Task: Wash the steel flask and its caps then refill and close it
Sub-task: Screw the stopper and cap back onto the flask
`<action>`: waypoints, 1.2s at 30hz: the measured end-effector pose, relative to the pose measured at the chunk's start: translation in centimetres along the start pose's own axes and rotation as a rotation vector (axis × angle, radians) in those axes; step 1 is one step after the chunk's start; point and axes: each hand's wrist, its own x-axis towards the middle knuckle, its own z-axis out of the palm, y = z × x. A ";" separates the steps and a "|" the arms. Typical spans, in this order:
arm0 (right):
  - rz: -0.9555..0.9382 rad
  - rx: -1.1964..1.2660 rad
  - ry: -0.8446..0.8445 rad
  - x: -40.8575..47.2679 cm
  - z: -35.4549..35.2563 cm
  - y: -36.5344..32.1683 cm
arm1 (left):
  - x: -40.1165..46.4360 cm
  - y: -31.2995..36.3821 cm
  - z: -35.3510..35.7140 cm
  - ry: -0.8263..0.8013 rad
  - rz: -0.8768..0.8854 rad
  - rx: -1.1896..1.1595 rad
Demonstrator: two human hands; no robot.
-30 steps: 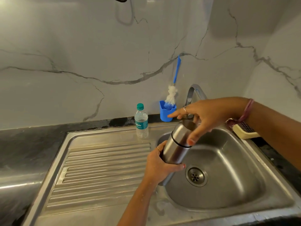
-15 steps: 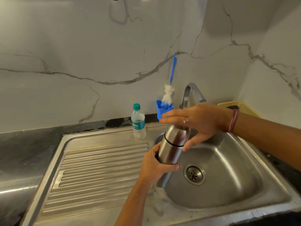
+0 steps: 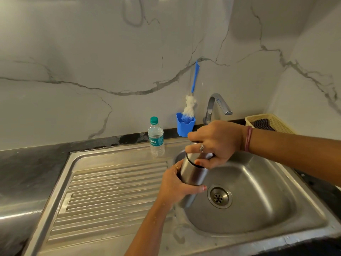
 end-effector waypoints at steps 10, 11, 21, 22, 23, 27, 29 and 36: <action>0.148 0.083 -0.048 0.8 -0.4 -0.9 | -0.6 -0.1 0.8 0.043 -0.061 -0.069; 0.171 0.113 -0.068 0.8 -0.5 -0.7 | -0.6 0.0 0.8 0.042 -0.062 -0.085; 1.197 1.111 0.316 -1.1 0.7 -4.4 | -2.0 0.0 -0.1 0.130 -0.042 -0.115; 1.202 1.238 0.291 -1.3 1.5 -5.4 | -2.3 -0.1 -0.3 0.148 -0.044 -0.119; 1.184 1.352 0.276 -1.3 2.1 -6.6 | -2.4 -0.2 -0.6 0.161 -0.044 -0.122; 1.173 1.513 0.180 0.5 3.9 -10.6 | -3.0 -0.6 -1.7 0.143 -0.025 -0.110; 1.195 1.499 0.232 2.1 4.9 -11.8 | -3.2 -0.7 -2.3 0.148 -0.002 -0.101; 1.229 1.270 0.425 6.4 7.5 -11.5 | -3.1 -1.4 -5.8 0.180 0.029 -0.085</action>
